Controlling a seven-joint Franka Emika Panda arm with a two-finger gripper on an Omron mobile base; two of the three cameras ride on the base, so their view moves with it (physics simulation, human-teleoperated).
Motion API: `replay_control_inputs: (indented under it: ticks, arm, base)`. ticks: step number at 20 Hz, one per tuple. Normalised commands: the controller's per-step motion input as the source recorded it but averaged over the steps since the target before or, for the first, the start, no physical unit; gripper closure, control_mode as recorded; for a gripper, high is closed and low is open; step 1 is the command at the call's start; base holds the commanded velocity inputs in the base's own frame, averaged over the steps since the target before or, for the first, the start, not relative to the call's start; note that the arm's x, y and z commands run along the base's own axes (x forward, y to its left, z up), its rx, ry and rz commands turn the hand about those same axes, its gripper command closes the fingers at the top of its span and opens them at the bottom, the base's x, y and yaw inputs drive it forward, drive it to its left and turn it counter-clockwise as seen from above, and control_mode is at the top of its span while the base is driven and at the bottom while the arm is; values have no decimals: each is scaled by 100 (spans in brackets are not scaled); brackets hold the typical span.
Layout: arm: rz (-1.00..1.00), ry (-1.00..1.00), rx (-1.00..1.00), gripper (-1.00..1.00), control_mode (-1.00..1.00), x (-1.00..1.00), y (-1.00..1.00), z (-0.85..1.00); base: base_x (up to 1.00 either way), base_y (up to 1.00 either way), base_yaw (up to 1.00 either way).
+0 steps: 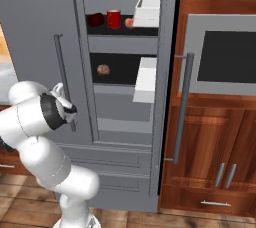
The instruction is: Place the tupperware on the top shelf of the fridge. Make space for the tupperware among the existing items by rearranging them on the shelves if needed. Close the fridge door when finished.
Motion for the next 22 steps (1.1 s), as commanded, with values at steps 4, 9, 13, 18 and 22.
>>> replay_control_inputs:
  ticks: [4,9,13,18,22]
  arm:
    - [38,-33,4,-100,-100,17,-19,25]
    - [33,-27,0,-100,-100,-7,17,81]
    - [28,-11,-1,-100,-100,-60,24,66]
    - [16,-1,0,-100,-100,-100,30,88]
    - [7,4,6,-100,-100,-72,20,100]
  base:
    - [0,0,0]
    - [0,0,0]
    - [0,0,0]
    - [0,0,0]
    - [0,0,0]
